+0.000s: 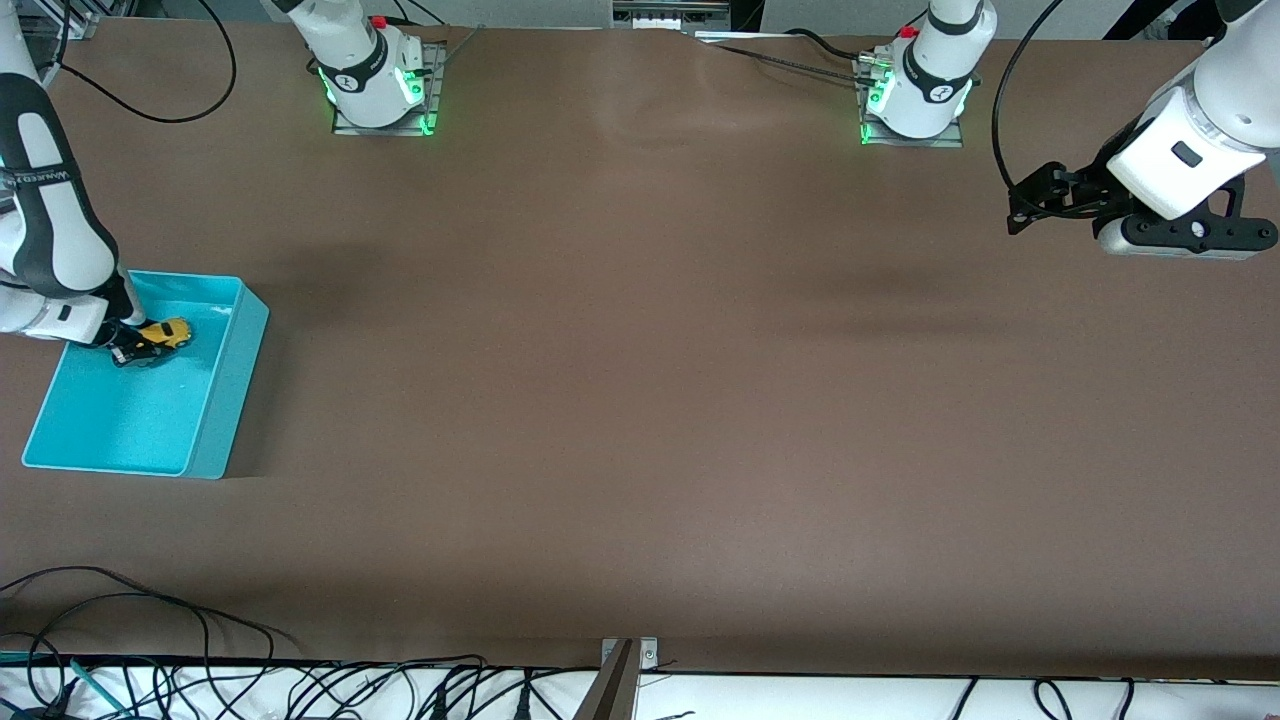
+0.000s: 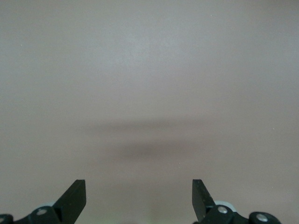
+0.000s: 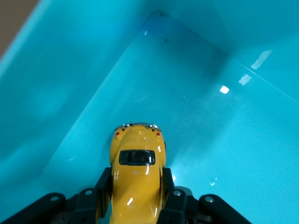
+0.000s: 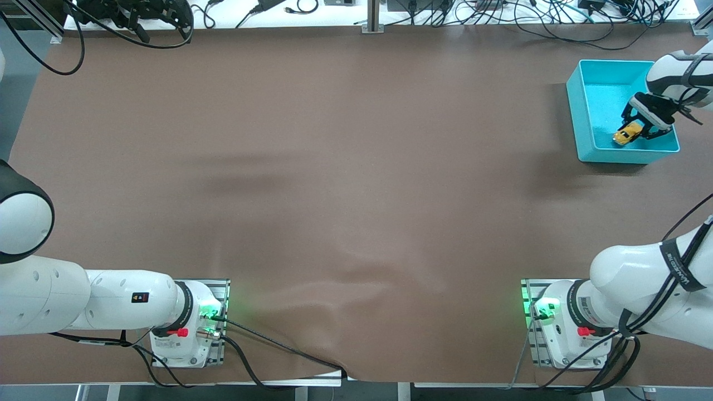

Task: Wind up and store yellow beetle car
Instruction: 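Lower the car into the box and open the right gripper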

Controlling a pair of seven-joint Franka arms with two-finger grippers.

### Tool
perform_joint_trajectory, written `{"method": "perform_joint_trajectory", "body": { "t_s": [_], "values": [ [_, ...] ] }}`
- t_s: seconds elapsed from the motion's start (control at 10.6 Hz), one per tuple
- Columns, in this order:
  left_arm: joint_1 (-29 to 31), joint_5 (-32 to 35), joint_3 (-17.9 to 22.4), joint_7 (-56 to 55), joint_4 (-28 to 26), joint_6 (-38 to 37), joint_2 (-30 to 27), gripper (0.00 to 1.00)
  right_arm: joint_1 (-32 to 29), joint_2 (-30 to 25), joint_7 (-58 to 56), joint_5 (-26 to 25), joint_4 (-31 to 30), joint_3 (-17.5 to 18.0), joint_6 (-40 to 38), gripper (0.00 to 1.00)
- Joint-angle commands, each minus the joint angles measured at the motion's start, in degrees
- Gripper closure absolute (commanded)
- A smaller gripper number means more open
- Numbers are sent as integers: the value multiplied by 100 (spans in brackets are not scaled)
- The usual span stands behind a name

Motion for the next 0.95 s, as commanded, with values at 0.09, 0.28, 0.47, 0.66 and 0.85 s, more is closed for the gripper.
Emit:
{"method": "perform_joint_trajectory", "body": {
  "t_s": [0.09, 0.28, 0.47, 0.66, 0.85],
  "values": [
    [-22, 106, -2, -54, 150, -125, 51, 0, -108, 129, -216, 198, 155, 84, 20, 81],
    [-22, 106, -2, -45, 150, -125, 51, 0, -108, 68, -259, 382, 164, 75, -59, 0],
    [-22, 106, -2, -45, 150, -133, 51, 0, -91, -159, -190, 391, 164, 93, -330, 0],
    [-22, 106, -2, -45, 150, -125, 51, 0, -65, -519, -67, 418, 120, 189, -550, 0],
    [-22, 97, -2, -45, 150, -133, 51, 0, 5, -923, 187, 409, 33, 225, -752, 0]
  ]
}}
